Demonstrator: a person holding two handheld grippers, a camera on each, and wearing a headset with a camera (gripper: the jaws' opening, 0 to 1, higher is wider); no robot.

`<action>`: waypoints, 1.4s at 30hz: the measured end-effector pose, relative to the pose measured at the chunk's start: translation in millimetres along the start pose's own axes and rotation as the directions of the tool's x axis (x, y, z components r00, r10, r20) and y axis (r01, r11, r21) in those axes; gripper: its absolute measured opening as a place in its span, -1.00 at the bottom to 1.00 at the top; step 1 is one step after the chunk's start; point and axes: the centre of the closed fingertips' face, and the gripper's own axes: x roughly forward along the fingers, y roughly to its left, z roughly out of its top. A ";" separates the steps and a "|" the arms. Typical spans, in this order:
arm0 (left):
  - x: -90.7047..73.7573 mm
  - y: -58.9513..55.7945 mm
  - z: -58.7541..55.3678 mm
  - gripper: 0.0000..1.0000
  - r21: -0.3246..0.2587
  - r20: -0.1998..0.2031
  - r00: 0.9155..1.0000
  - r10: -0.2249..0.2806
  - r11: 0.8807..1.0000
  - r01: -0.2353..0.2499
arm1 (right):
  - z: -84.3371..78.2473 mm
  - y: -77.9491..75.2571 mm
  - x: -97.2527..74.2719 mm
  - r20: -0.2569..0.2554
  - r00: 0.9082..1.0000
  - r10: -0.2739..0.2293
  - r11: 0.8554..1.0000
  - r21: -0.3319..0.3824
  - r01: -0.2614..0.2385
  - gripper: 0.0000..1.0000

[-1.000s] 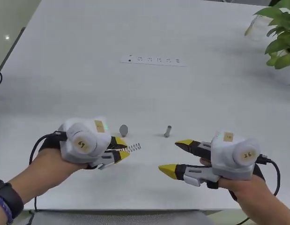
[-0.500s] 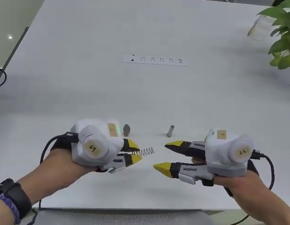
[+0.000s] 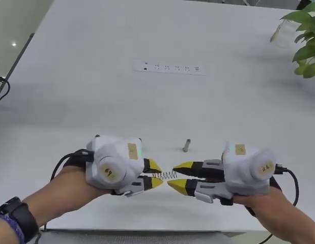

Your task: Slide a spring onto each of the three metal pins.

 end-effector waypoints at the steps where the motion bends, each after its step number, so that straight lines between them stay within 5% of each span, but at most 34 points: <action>1: -0.2 -0.4 0.4 -0.95 0.004 0.000 1.000 -0.003 1.000 0.003 | 0.5 0.8 -0.2 0.002 1.000 0.004 1.000 -0.001 -0.004 -0.74; 19: 7.2 -5.6 -4.3 -0.95 0.078 -0.036 0.999 -0.035 0.996 0.037 | 7.1 11.6 -3.3 -0.003 0.999 0.047 0.999 -0.018 -0.047 -0.83; 42: 16.5 -10.3 -9.1 -0.95 0.047 -0.046 0.997 -0.056 0.997 0.058 | 5.2 13.0 -8.2 -0.012 0.999 0.036 0.999 -0.025 -0.037 -0.83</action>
